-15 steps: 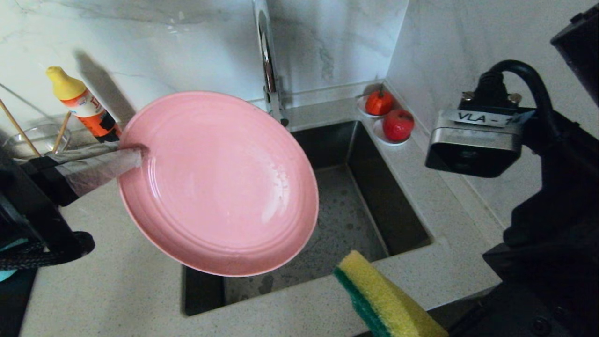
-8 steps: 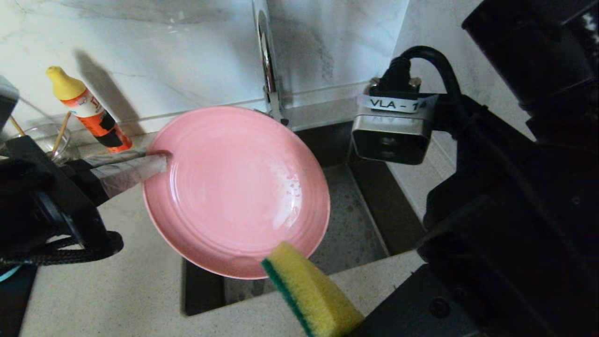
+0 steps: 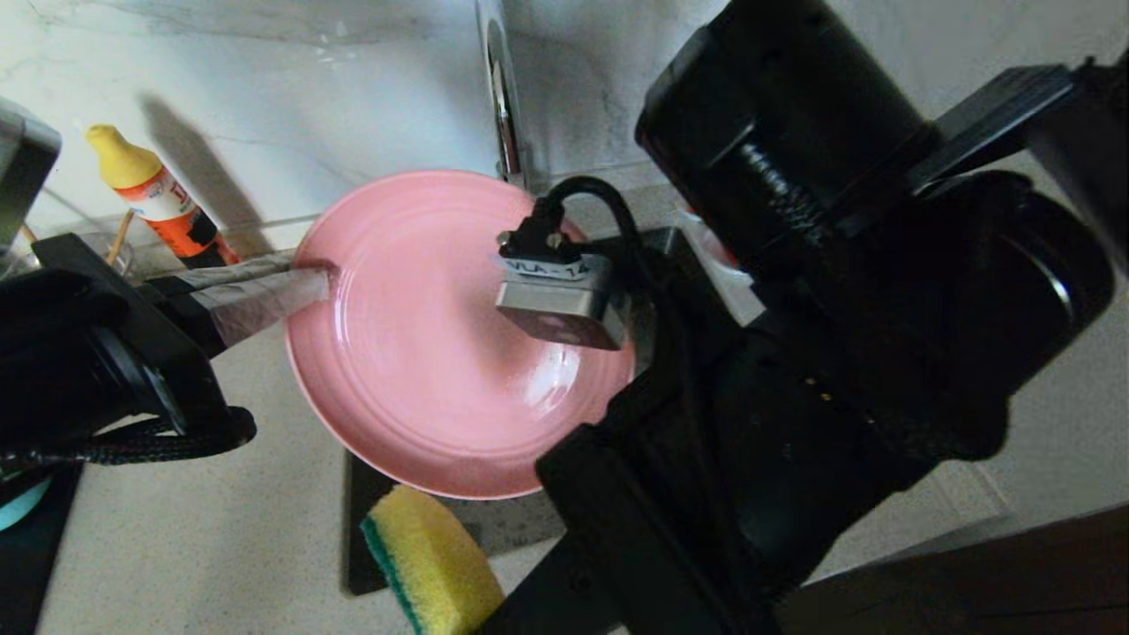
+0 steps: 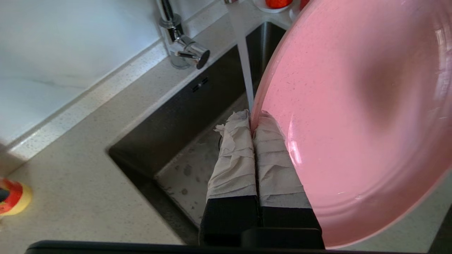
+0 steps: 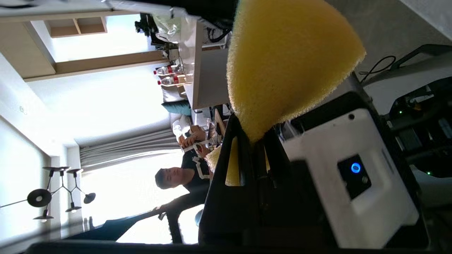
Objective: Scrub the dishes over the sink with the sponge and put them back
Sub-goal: Wipe the plate
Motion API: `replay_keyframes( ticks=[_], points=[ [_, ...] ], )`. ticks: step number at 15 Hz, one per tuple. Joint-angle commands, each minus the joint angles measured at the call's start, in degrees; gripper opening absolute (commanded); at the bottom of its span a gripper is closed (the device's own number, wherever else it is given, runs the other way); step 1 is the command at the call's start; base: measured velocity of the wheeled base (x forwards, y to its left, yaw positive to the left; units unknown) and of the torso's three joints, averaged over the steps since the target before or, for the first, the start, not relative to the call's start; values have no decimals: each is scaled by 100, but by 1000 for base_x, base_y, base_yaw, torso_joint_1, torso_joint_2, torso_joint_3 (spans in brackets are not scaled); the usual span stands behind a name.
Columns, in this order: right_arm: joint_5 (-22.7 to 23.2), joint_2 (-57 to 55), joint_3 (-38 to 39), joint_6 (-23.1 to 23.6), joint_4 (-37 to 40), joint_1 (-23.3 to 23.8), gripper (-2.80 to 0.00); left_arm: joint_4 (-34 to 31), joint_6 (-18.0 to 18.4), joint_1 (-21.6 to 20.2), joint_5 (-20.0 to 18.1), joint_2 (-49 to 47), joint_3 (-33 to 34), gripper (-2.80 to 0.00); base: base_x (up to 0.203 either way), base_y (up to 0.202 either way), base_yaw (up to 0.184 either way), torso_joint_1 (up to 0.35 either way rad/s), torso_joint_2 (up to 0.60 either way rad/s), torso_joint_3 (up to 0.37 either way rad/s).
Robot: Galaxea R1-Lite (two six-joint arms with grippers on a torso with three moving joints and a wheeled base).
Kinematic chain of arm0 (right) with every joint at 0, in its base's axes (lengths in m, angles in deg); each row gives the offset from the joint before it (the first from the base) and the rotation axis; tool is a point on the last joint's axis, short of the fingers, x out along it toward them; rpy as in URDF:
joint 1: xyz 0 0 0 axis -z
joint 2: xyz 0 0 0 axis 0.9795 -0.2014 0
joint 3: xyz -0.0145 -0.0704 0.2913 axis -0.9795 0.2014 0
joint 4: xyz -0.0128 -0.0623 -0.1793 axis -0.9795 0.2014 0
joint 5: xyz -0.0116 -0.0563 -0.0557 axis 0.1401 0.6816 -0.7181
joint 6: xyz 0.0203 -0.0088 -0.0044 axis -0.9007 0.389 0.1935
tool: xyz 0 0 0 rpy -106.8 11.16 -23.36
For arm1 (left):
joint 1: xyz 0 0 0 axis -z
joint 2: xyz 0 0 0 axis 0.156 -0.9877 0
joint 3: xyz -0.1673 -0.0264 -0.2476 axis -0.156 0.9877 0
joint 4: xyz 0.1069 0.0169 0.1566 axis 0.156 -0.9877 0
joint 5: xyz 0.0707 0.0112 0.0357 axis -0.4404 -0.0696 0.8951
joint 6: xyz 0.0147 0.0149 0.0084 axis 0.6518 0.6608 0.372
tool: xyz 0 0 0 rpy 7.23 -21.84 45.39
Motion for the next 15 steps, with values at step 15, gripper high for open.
replay_keyframes(
  ticks=[15],
  points=[
    [-652,-574,-31,-51,-733,17,-280,-31,394,178,1419,-49,229,-280,0,0,0,0,0,0]
  ],
)
